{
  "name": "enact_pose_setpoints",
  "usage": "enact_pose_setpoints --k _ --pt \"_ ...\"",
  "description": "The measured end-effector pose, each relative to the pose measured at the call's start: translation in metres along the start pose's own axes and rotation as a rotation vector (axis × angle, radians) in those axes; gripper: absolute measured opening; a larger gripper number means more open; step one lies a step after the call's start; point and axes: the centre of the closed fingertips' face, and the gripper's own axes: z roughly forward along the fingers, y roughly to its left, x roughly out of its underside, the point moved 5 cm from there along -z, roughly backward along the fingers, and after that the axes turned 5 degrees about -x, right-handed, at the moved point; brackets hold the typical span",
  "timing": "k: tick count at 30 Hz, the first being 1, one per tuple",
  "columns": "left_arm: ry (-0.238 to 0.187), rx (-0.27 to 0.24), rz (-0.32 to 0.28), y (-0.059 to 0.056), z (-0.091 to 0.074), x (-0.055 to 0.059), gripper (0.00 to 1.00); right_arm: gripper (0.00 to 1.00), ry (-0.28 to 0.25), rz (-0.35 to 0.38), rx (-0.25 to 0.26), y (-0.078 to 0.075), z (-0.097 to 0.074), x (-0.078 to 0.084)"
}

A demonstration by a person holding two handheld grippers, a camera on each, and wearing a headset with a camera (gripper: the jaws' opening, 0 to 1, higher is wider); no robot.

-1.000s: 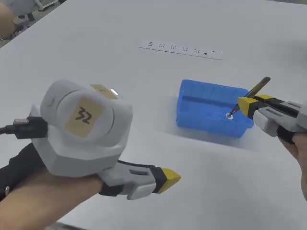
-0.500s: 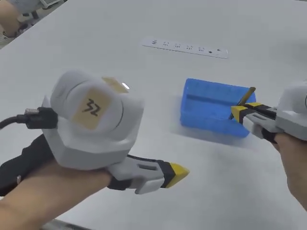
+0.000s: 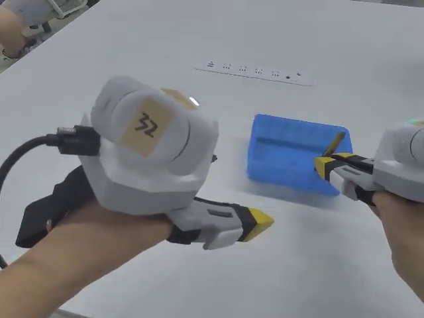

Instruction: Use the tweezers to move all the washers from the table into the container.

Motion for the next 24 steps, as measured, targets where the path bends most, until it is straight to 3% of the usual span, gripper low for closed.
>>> enact_pose_setpoints --k 2,5,9,13,15,18,21,24 --pt "-0.018 0.002 0.003 -0.001 0.002 -0.011 0.62 0.05 -0.016 -0.012 -0.003 0.002 -0.003 -0.005" --pt "-0.048 0.014 0.024 -0.001 0.005 -0.027 0.58 0.05 -0.052 -0.087 -0.002 0.017 -0.021 -0.021" --pt "-0.085 0.037 0.077 -0.005 0.010 -0.042 0.48 0.05 -0.057 -0.217 0.002 0.035 -0.039 -0.031" --pt "-0.114 0.082 0.126 -0.017 0.015 -0.054 0.38 0.04 -0.027 -0.318 -0.034 0.055 -0.051 -0.028" --pt "-0.113 0.113 0.166 -0.023 0.017 -0.057 0.36 0.04 -0.003 -0.369 -0.047 0.064 -0.054 -0.023" --pt "-0.089 0.167 0.255 -0.031 0.024 -0.054 0.33 0.05 0.020 -0.378 -0.080 0.074 -0.057 -0.013" --pt "-0.088 0.209 0.301 -0.041 0.027 -0.049 0.26 0.05 0.060 -0.416 -0.098 0.079 -0.059 -0.003" --pt "-0.081 0.216 0.311 -0.045 0.027 -0.040 0.21 0.05 0.112 -0.485 -0.115 0.084 -0.061 0.010"
